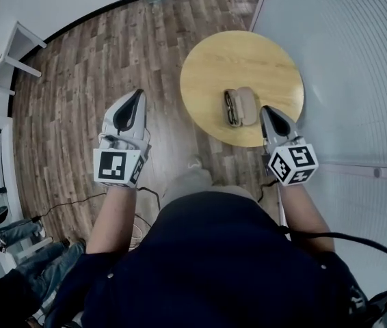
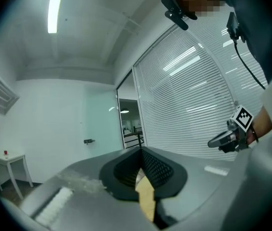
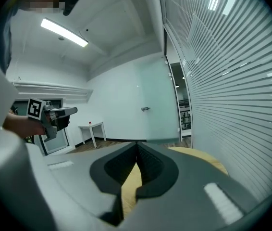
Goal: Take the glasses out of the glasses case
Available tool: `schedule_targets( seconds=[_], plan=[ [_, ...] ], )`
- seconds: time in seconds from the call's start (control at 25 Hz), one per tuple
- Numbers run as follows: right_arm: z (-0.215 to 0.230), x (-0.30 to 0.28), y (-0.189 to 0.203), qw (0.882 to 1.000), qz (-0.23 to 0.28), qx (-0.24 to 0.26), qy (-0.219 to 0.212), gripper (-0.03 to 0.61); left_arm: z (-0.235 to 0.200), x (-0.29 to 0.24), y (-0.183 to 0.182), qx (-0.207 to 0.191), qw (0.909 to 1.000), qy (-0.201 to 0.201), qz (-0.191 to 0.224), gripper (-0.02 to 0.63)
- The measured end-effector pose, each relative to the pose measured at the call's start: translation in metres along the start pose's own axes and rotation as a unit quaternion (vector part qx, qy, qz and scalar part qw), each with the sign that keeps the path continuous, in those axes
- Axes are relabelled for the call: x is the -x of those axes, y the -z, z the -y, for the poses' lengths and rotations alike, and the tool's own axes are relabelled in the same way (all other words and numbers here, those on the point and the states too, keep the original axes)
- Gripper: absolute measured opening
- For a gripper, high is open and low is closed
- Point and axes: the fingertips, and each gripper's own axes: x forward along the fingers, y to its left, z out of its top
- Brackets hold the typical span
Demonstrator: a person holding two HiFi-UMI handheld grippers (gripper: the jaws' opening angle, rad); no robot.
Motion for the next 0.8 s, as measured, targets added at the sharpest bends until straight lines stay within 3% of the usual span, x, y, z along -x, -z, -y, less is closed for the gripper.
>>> schedule_targets(
  seconds=[0.44, 0.8],
  plan=[
    [0.013, -0.058, -0.014, 0.997, -0.009, -0.002, 0.071, 0.009, -0.032, -0.065, 0.037, 0.026, 0.9968, 0.075, -0.004, 0.004],
    [0.029, -0.083, 0.004, 0.997, -0.043, -0.007, 0.059, 0.011, -0.015, -0.097, 0.059, 0.04, 0.9949, 0.088, -0.032, 0.004]
  ],
)
